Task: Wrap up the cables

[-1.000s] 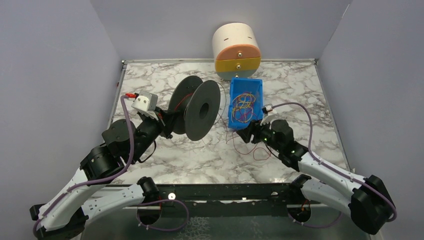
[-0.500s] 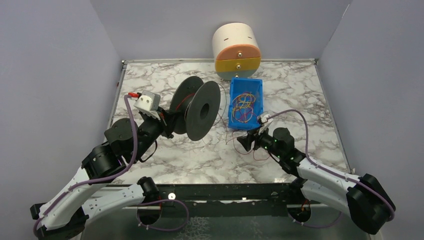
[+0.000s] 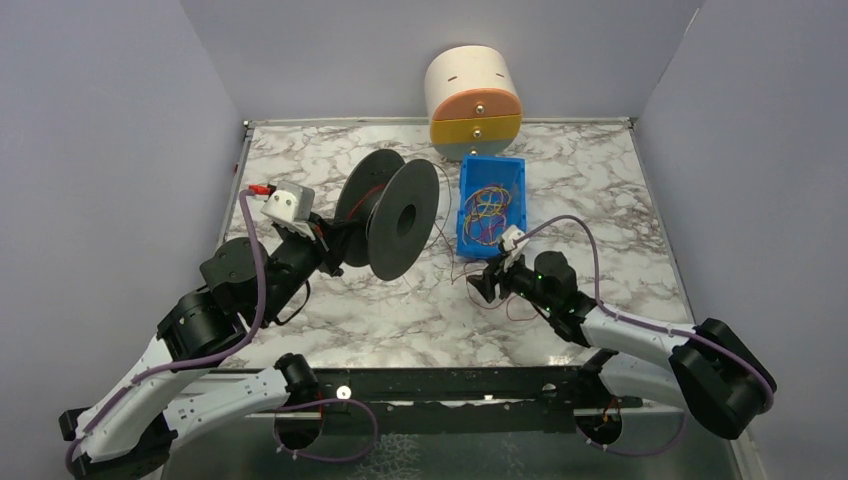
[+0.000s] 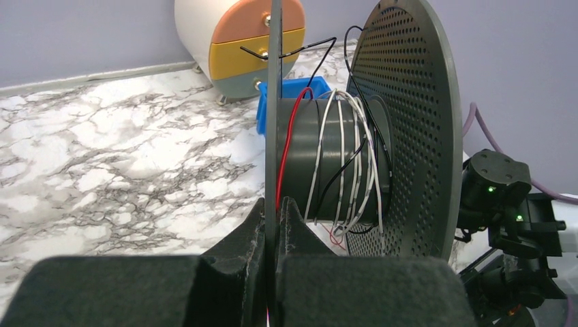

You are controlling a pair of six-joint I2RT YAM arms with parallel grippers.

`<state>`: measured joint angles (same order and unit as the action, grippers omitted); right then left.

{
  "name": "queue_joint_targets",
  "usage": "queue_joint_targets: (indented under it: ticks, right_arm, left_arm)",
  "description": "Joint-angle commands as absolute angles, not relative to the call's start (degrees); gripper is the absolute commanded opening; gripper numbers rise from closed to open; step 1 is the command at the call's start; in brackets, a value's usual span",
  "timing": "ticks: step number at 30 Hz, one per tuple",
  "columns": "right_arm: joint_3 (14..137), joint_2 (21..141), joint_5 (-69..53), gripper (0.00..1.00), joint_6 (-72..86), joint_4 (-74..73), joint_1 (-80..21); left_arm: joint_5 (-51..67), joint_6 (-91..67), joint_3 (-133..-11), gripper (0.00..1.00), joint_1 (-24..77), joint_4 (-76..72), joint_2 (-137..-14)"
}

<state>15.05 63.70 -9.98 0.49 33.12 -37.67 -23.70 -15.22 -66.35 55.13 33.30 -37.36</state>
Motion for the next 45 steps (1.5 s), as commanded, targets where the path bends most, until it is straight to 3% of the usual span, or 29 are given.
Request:
queue_joint_targets:
  ticks: [1,8,13,15,20,22,45]
  right_arm:
    - [18.0,66.7,-9.6,0.66,-3.5,35.0,-39.5]
    - [20.4,72.9,-3.1,0.66,-7.9,37.9,-43.3]
    - [21.3,77.3,-1.1,0.6,-7.1,40.2,-43.6]
    - [20.9,78.2,-1.7,0.52,-5.8,41.7,-43.6]
    - [21.1,78.6,-2.7,0.12,-4.5,41.2,-44.5]
    - [20.4,78.0,-2.9,0.02,-3.8,41.6,-45.5]
    - [23.3,89.2,11.1,0.01,3.1,45.8,-72.1]
  left_arm:
    - [-25.0,-14.7,-69.1,0.0,55.0,29.3,-36.0]
    - [-25.4,-14.4,-68.8,0.0,55.0,29.3,-35.6]
    - [-25.8,-14.3,-69.2,0.0,55.0,29.6,-35.1]
    - [-26.0,-14.3,-69.3,0.0,55.0,29.7,-34.9]
    - [-27.5,-14.7,-69.5,0.0,55.0,29.8,-34.4]
    - [-28.4,-15.0,-69.6,0.0,55.0,29.8,-34.3]
    - [-39.0,-21.0,-64.7,0.0,55.0,17.3,-39.2]
